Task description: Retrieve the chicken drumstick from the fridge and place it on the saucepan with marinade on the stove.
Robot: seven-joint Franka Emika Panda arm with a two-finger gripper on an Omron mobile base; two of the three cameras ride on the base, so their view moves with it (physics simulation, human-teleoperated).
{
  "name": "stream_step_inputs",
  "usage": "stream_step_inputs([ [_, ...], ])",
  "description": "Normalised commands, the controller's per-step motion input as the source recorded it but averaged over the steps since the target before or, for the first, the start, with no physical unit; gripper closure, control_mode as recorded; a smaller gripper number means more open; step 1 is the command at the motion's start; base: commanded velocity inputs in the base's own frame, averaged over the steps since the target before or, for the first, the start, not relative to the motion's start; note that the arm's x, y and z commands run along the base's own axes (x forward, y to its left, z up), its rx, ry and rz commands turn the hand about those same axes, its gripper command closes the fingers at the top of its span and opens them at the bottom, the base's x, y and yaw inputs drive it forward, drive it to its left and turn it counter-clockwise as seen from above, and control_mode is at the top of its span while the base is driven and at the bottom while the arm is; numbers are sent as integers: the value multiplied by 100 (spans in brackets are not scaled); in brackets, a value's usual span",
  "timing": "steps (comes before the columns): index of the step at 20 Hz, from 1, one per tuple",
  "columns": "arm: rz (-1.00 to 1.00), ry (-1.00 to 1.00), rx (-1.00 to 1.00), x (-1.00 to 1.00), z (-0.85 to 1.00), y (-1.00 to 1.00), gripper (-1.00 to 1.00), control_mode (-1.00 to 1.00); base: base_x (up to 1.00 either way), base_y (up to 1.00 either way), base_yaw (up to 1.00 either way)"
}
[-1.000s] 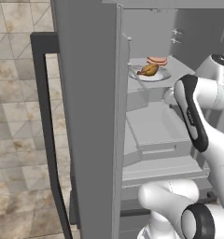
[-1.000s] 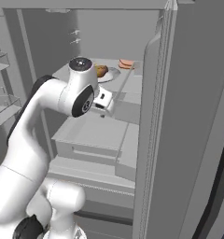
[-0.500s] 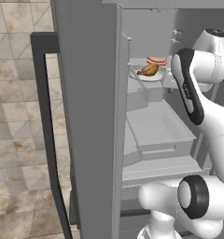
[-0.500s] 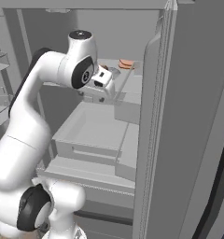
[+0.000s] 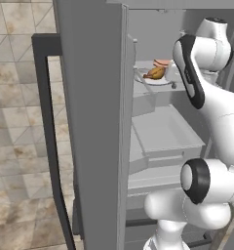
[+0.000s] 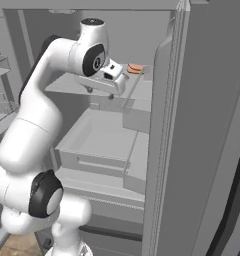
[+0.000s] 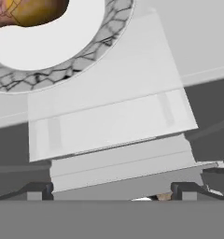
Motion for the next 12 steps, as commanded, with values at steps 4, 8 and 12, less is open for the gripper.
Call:
stream_step_inputs([
  [4, 0, -14, 0, 10, -12, 1, -100, -100, 0, 0, 0],
  [8, 0, -16, 0, 13, -4, 13, -100, -100, 0, 0, 0],
  [12, 0, -2, 0, 27, 0, 16, -100, -100, 0, 0, 0],
])
